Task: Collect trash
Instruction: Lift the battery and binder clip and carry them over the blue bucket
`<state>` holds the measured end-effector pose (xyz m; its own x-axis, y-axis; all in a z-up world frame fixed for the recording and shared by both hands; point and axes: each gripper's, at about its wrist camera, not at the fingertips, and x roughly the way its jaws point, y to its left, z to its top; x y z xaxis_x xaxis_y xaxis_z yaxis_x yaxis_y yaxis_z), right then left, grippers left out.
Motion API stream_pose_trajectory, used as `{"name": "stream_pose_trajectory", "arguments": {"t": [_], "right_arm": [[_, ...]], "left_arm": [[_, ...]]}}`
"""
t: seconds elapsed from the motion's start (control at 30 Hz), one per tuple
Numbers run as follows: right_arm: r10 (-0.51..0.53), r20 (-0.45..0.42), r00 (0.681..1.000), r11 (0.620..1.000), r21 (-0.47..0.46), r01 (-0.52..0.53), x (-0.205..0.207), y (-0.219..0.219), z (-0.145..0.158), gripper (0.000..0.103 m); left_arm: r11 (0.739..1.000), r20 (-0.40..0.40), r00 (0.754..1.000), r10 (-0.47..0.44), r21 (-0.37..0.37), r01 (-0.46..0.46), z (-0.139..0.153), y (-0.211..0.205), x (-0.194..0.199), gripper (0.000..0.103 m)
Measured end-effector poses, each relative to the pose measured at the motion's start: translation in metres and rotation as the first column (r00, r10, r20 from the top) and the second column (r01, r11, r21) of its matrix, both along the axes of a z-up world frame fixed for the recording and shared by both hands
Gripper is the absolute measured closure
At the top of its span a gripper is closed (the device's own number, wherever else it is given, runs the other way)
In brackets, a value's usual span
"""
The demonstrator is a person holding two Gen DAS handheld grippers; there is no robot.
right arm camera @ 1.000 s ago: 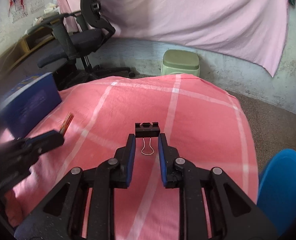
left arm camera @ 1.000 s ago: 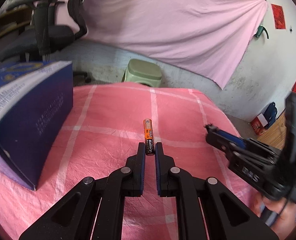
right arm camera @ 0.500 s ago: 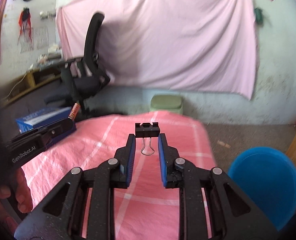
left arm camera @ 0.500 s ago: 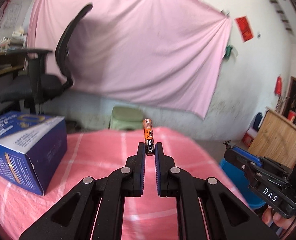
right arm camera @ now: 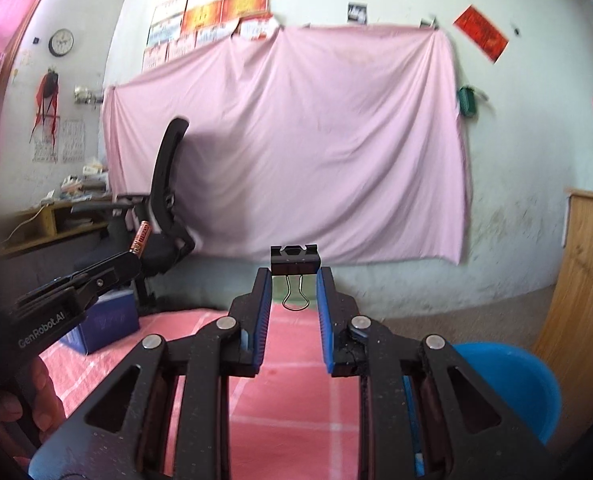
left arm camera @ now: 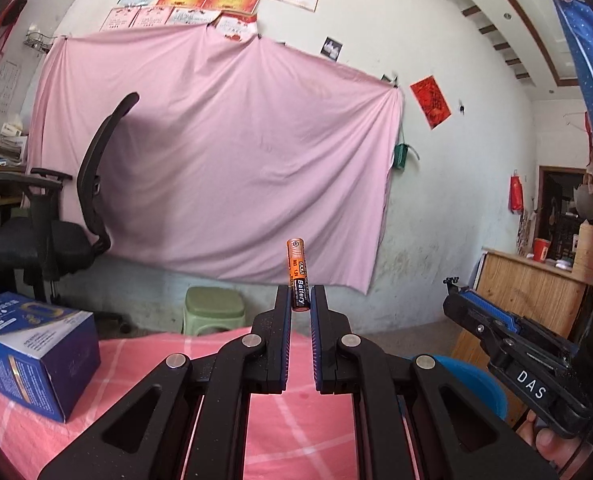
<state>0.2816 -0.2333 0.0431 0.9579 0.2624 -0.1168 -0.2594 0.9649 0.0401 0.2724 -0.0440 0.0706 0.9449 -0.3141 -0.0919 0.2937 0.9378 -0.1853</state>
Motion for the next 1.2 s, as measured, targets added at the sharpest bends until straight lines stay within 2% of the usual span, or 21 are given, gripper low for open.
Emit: {"name": "stream_pose_trajectory", "arguments": {"t": [0.1, 0.23, 0.5, 0.7, 0.97, 1.2], "right_arm": [[-0.019, 0.036, 0.999, 1.0, 0.015, 0.019, -0.008, -0.008, 0.005, 0.055], [-0.041, 0.071, 0.997, 0.999, 0.021, 0.039, -0.02, -0.022, 0.011, 0.055], [-0.111, 0.111, 0.988, 0.993, 0.055, 0.106, -0.037, -0.066, 0.018, 0.055], [-0.173, 0.094, 0.98, 0.982, 0.088, 0.165, -0.041, -0.099, 0.017, 0.055], [-0.236, 0.027, 0.972, 0.967, 0.103, 0.232, -0.038, -0.134, 0.005, 0.055], [-0.263, -0.081, 0.961, 0.958, 0.096, 0.271, -0.029, -0.152, -0.014, 0.055]], "left_arm": [[1.0, 0.026, 1.0, -0.01, -0.006, 0.01, 0.009, -0.009, -0.004, 0.096], [0.999, 0.067, 0.997, -0.028, 0.039, 0.025, 0.018, -0.03, -0.01, 0.096], [0.995, 0.064, 0.995, -0.079, 0.066, 0.074, 0.029, -0.078, -0.01, 0.096], [0.988, 0.052, 0.99, -0.129, 0.094, 0.124, 0.03, -0.12, -0.008, 0.096], [0.971, -0.036, 0.979, -0.203, 0.123, 0.206, 0.014, -0.173, 0.009, 0.096], [0.955, -0.189, 0.951, -0.243, 0.125, 0.269, -0.005, -0.207, 0.037, 0.096]]}}
